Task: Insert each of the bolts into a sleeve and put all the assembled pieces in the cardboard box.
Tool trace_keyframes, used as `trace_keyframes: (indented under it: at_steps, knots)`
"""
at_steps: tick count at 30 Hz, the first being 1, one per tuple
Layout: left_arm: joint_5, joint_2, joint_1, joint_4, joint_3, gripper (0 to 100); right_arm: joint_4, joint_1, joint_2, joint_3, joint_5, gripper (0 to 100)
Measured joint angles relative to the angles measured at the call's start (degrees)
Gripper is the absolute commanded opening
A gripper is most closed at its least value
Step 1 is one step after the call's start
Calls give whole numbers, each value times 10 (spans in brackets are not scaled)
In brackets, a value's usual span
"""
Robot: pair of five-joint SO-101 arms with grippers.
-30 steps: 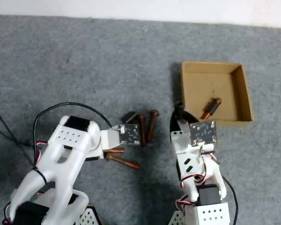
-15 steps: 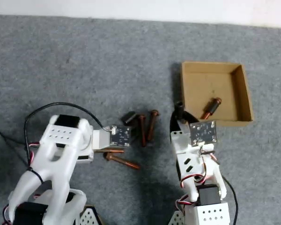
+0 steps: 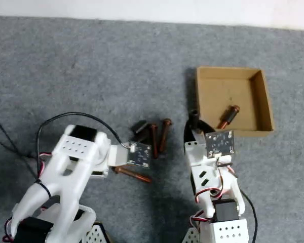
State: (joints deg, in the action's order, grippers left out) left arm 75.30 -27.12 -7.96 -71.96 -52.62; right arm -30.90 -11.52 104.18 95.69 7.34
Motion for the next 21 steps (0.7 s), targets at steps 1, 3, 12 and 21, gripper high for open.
trace_keyframes:
  at_steps: [1,3,12,21]
  knots:
    - [-2,0,-9,7,0,144,0,0,0,0,0,5]
    - [-11,3,-16,31,0,144,0,0,0,0,0,5]
    - [-20,126,-16,124,1,144,0,0,0,0,0,5]
    - [-22,184,4,154,13,139,0,0,0,0,0,5]
